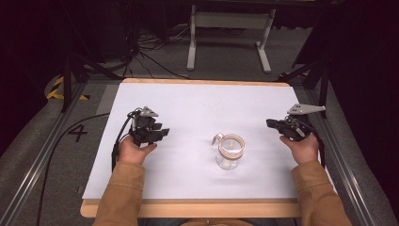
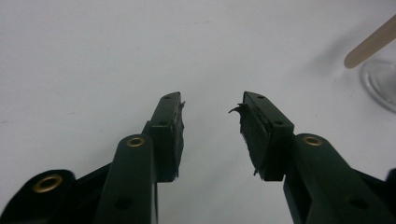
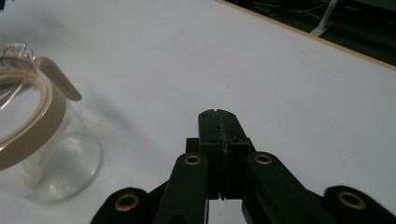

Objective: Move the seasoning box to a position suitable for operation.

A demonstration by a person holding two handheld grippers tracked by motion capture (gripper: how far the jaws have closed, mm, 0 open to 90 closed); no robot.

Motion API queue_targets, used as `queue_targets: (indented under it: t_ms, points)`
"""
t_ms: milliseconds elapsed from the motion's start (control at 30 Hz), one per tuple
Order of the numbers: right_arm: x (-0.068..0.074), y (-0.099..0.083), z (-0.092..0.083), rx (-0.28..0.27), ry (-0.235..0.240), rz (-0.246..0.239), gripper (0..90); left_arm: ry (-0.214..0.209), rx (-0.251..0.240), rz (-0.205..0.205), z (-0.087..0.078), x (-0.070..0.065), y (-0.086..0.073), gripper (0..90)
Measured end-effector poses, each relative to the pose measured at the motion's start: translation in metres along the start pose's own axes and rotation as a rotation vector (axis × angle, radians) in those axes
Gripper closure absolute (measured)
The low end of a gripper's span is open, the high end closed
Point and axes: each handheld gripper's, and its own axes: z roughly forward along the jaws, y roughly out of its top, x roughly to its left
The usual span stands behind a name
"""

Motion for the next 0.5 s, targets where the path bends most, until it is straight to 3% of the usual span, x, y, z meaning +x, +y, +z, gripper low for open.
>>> queue_targets:
  t_ms: [133,267,500]
  points:
    - [0.001,-0.003,-0.002,0.009,0.012,0.003,89.6,-0.024,0.027,-0.038,-0.008,-0.006,0.006,47.8]
    - [0.006,-0.003,0.001,0.032,0.016,-0.005,89.5,-0.035,-0.006,-0.011,-0.011,-0.009,0.011,47.5]
    - [0.021,-0.002,0.009,0.069,0.064,-0.043,89.5,-0.058,-0.030,-0.014,-0.018,-0.018,0.017,42.1]
